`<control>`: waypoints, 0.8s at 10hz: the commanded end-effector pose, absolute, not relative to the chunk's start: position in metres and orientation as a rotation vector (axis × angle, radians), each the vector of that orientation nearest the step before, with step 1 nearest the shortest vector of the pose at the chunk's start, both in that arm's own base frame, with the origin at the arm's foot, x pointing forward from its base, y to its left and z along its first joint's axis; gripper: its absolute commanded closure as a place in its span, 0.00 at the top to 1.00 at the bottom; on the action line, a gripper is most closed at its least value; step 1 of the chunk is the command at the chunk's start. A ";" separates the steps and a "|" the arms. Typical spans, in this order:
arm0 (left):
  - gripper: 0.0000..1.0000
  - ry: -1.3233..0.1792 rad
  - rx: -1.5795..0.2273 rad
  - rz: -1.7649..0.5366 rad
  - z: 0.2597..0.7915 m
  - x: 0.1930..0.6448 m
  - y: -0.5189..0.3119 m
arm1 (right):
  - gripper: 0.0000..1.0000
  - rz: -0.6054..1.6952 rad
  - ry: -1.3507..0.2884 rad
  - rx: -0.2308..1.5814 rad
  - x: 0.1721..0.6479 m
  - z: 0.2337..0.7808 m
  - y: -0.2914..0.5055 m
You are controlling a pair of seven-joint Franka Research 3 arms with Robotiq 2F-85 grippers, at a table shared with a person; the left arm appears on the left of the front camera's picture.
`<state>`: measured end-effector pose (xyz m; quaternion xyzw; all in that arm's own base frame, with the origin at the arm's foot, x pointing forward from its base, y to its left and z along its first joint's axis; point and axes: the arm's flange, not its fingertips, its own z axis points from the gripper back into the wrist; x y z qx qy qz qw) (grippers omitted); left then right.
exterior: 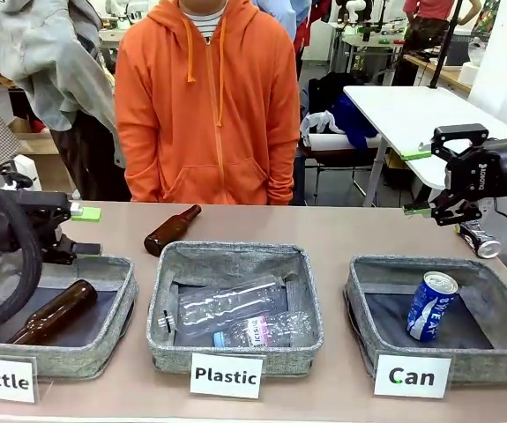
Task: Sort the can waste into the basket.
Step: Pick up the can waste from the table and place it in the right Fabric basket.
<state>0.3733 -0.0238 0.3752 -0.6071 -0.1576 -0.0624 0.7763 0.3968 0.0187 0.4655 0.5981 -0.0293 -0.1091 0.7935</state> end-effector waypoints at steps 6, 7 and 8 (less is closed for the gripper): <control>1.00 -0.332 -1.307 -0.124 0.376 0.371 -0.017 | 1.00 -0.235 -0.063 1.286 0.397 0.465 0.019; 1.00 -0.344 -1.310 -0.125 0.375 0.373 -0.019 | 1.00 -0.041 -0.057 0.886 0.399 0.471 0.034; 1.00 -0.321 -1.289 -0.185 0.397 0.372 -0.019 | 1.00 -0.011 -0.300 0.439 0.402 0.474 0.049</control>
